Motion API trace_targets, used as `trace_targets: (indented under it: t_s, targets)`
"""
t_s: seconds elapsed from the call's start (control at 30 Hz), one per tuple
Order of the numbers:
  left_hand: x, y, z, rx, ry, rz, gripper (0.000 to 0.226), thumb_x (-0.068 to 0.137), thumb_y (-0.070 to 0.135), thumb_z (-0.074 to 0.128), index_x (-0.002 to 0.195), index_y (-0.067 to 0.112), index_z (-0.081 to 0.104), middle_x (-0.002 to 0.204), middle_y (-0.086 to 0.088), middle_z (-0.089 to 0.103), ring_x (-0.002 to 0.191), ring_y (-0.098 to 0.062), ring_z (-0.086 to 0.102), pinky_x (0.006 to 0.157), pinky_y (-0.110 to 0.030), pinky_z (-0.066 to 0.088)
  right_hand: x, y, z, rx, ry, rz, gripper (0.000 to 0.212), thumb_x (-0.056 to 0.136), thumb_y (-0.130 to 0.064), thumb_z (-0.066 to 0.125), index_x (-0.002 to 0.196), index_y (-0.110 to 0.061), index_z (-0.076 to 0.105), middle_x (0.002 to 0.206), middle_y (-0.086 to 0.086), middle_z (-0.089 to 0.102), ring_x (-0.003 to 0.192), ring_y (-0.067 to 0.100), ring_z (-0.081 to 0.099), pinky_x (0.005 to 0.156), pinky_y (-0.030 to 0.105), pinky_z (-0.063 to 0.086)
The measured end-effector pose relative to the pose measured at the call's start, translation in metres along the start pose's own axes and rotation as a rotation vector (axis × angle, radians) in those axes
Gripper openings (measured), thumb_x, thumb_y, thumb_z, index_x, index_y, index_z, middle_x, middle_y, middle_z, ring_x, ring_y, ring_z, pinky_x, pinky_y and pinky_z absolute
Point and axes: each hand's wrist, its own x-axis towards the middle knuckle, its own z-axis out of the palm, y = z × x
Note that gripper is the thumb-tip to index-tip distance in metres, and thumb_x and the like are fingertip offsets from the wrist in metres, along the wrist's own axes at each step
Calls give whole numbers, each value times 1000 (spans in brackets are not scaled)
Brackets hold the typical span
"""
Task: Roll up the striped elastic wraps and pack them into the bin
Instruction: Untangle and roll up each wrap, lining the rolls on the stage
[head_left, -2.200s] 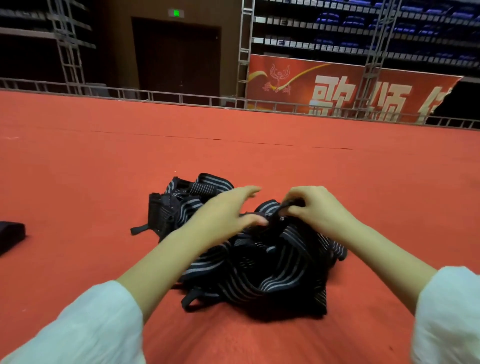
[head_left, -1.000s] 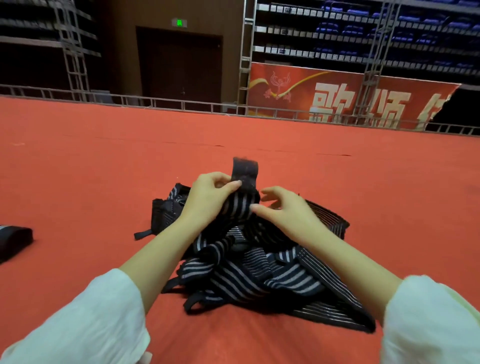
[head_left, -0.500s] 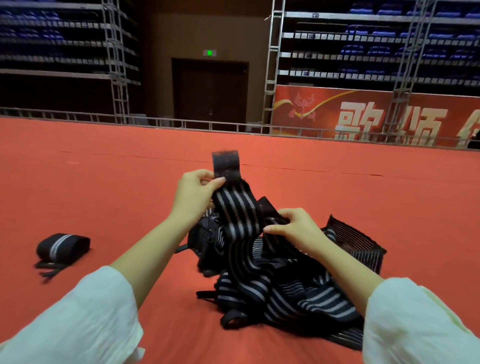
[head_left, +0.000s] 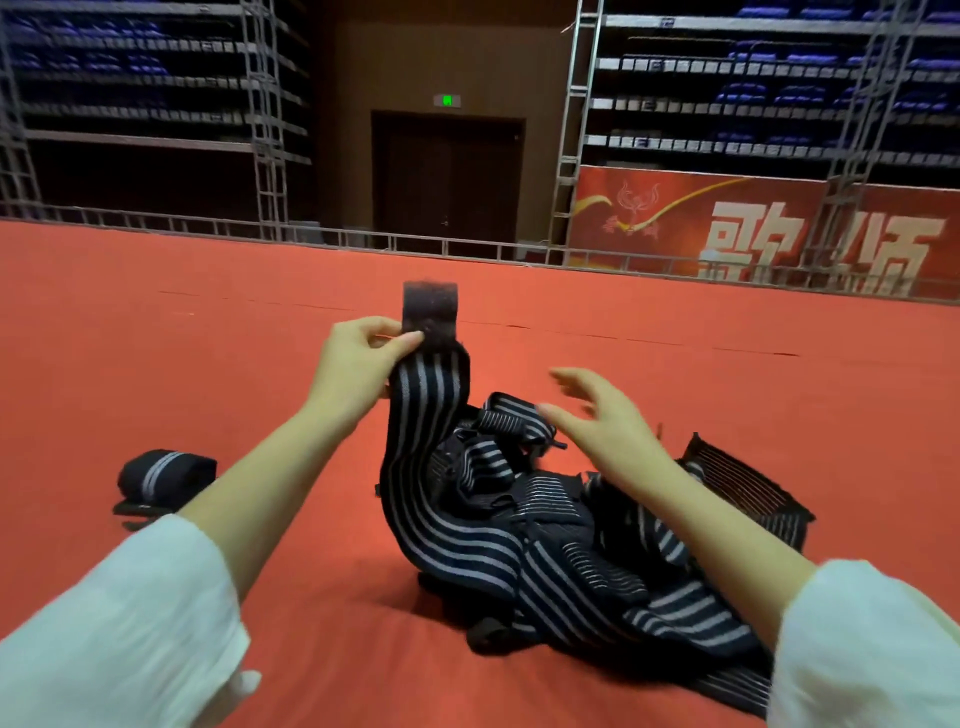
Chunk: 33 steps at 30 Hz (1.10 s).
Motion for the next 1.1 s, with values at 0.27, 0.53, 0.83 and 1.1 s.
trace_targets:
  t_s: [0.27,0.53,0.83,1.1]
  targets:
    - [-15,38,-19,-82,-79,92,6,93,14,61,90,11,66,80,-6,69,67,-8,68,56,-28,58,25,-61,24,420,-272,-8,42,86,-17,71,123,-7,57,110,1,66,94,5,65,78,16,52]
    - [-12,74,-84,30,2,209,9,93,11,60,84,14,62,76,-3,66,60,0,63,51,-21,54,19,-83,39,452,-228,-24,14,87,-13,69,98,-11,62,97,5,66,65,9,62,51,20,46]
    - [-21,86,-135,85,44,253,10,91,15,63,84,21,67,82,1,70,72,-6,66,65,-26,55,21,-161,54,636,-387,-148,14,92,-17,62,99,-6,67,82,1,70,63,13,63,48,21,49]
    - [-29,76,-155,124,-1,181,9,93,19,61,93,11,66,86,-7,71,75,-14,70,60,-27,58,16,-177,68,607,-373,-115,11,95,-16,58,89,-8,62,77,3,68,55,11,65,44,25,53]
